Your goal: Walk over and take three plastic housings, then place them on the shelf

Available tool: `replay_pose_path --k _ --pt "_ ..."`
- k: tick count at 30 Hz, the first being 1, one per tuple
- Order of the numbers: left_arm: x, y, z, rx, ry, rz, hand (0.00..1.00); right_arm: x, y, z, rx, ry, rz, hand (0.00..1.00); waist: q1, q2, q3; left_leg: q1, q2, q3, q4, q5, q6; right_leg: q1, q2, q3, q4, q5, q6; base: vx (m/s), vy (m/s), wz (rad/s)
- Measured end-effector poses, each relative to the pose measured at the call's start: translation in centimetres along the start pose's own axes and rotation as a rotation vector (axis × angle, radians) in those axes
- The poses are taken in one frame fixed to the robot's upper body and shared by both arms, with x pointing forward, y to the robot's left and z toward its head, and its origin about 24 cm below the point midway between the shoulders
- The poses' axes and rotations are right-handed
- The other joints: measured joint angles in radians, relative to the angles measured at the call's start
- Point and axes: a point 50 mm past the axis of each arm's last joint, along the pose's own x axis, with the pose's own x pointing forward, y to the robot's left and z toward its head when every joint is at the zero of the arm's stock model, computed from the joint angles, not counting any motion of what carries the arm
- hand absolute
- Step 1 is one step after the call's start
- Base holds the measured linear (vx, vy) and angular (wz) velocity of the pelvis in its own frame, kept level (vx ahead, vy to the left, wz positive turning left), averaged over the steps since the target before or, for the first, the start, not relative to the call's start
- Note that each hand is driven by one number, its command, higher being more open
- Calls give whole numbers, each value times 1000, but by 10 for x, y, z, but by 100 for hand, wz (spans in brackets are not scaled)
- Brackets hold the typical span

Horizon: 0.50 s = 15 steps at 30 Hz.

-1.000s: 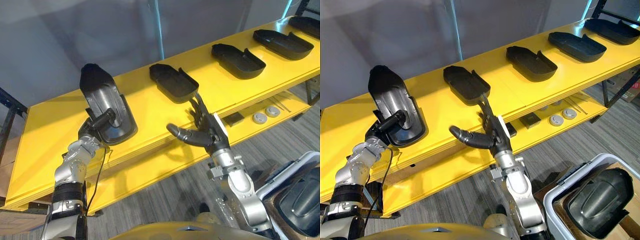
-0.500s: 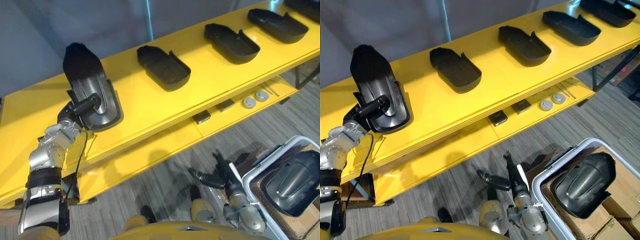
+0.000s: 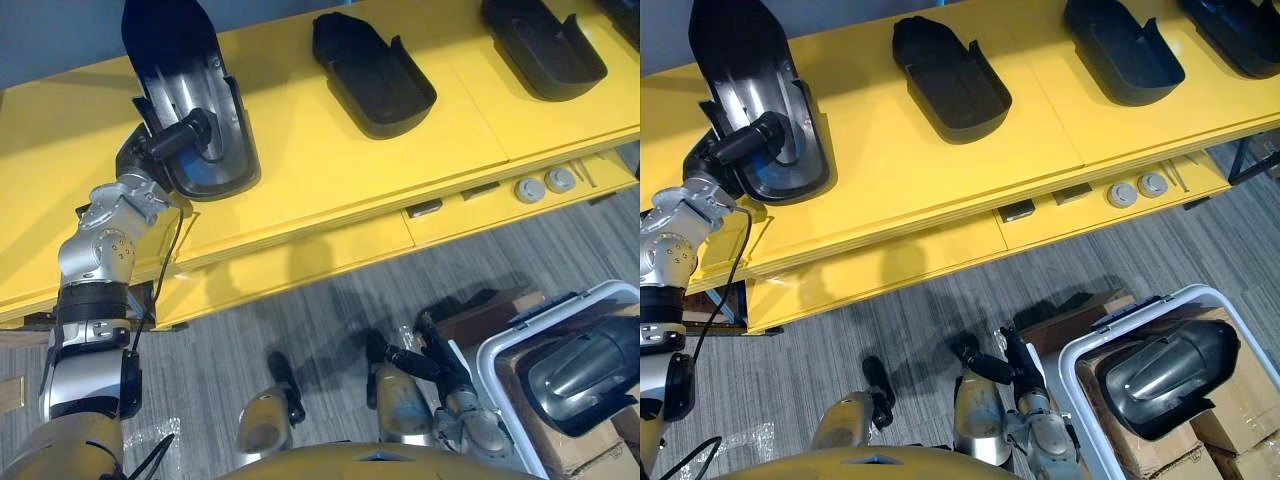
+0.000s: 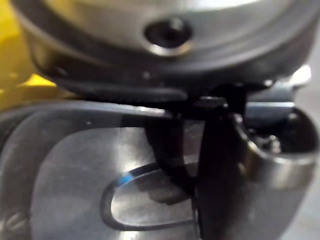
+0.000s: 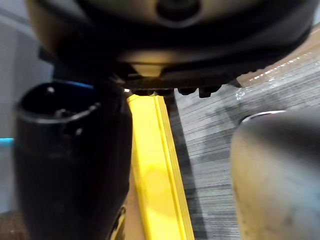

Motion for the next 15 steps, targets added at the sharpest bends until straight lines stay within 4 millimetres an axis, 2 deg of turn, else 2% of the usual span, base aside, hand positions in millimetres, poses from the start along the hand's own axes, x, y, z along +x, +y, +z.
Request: replay_pose_path --k 8,15 --pt "3 -4 10 -7 -32 28 100 1 -7 0 0 -1 -117 100 2 -1 19 -2 1 5 -21 19 -4 -19 3 2 5 0 0 0 0 0" --pt "6 -2 18 -29 -54 62 100 1 -8 1 -1 -3 -137 100 4 -2 24 -10 4 30 -41 42 -8 -49 9 18 14 1 2 -18 2 -5"
